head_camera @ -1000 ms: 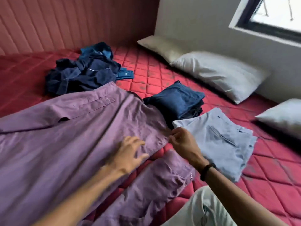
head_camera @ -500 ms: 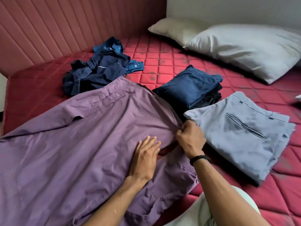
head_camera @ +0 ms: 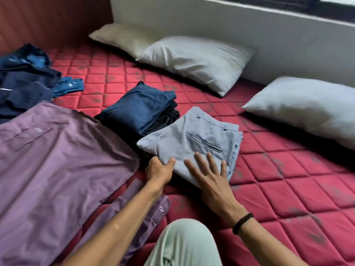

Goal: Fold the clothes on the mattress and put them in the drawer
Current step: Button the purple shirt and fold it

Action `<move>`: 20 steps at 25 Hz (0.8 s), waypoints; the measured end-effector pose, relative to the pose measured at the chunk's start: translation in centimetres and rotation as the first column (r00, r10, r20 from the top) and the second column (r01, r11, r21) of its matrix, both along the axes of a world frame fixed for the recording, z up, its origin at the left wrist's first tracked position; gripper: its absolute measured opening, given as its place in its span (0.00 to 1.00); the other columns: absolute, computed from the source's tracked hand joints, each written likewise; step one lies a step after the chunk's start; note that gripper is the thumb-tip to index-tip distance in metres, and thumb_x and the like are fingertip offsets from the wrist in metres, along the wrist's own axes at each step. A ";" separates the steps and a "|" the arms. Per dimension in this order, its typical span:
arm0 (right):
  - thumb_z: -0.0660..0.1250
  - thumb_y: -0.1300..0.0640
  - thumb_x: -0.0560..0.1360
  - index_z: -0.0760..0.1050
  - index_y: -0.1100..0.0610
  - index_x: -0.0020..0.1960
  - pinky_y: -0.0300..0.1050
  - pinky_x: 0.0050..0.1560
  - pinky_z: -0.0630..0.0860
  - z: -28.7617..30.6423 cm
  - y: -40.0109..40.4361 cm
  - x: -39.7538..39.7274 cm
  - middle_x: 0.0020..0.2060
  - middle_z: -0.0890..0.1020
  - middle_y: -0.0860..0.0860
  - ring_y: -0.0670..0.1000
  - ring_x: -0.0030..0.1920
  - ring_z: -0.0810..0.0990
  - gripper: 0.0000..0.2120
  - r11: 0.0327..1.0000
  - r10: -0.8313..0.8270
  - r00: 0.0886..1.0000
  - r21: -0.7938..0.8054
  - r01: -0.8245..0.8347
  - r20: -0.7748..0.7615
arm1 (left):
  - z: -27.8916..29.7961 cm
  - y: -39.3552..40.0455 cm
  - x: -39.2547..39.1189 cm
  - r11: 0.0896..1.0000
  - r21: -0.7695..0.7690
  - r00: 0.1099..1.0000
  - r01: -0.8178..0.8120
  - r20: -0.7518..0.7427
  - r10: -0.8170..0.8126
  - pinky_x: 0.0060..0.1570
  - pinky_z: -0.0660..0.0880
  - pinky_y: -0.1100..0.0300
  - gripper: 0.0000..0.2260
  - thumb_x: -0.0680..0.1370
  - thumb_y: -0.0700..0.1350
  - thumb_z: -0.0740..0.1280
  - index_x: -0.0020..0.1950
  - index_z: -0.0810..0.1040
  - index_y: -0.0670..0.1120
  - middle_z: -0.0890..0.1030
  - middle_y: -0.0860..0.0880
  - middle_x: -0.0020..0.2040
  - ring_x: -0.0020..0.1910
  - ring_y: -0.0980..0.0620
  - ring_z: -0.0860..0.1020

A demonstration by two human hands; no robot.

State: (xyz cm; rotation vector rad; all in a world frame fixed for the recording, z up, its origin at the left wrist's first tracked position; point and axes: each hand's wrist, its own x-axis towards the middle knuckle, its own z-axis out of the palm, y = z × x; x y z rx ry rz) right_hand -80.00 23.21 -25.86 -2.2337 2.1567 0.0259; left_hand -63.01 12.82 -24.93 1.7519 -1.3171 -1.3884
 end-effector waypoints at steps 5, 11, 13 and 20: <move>0.57 0.66 0.68 0.49 0.39 0.83 0.79 0.71 0.58 0.0 -0.7 -6.3 0.83 0.57 0.52 0.72 0.79 0.54 0.48 0.995 -0.089 0.996 -0.053 0.088 -0.015 | 0.4 -0.7 -7.6 0.998 -0.064 0.998 0.006 0.069 -0.001 0.61 0.71 0.51 0.22 0.79 0.51 0.72 0.64 0.77 0.35 0.79 0.36 0.65 0.67 0.36 0.75; 0.63 0.64 0.75 0.41 0.38 0.82 0.71 0.76 0.54 2.6 -0.9 -10.9 0.83 0.45 0.47 0.69 0.81 0.47 0.48 0.951 -0.250 0.968 0.181 0.251 -0.026 | 1.5 -1.9 -12.0 0.988 0.146 0.909 -0.052 -0.404 0.107 0.41 0.83 0.54 0.36 0.71 0.49 0.80 0.72 0.66 0.43 0.80 0.42 0.62 0.47 0.45 0.85; 0.72 0.54 0.74 0.64 0.48 0.79 0.58 0.74 0.66 5.1 -2.5 -9.2 0.77 0.66 0.50 0.63 0.76 0.66 0.35 0.970 -0.229 0.955 0.128 0.208 0.189 | 3.0 -3.6 -9.7 0.954 0.242 0.765 -0.175 -0.576 0.287 0.25 0.74 0.64 0.34 0.73 0.44 0.79 0.72 0.63 0.45 0.81 0.45 0.48 0.27 0.57 0.79; 0.75 0.34 0.72 0.83 0.53 0.58 0.46 0.49 0.84 8.0 -20.2 7.3 0.44 0.87 0.47 0.47 0.44 0.87 0.26 0.890 -0.413 -0.259 0.447 0.089 0.873 | 5.3 -13.7 8.3 0.800 -0.456 0.883 -0.391 0.057 0.465 0.62 0.75 0.52 0.40 0.68 0.69 0.73 0.72 0.71 0.47 0.80 0.45 0.63 0.62 0.45 0.79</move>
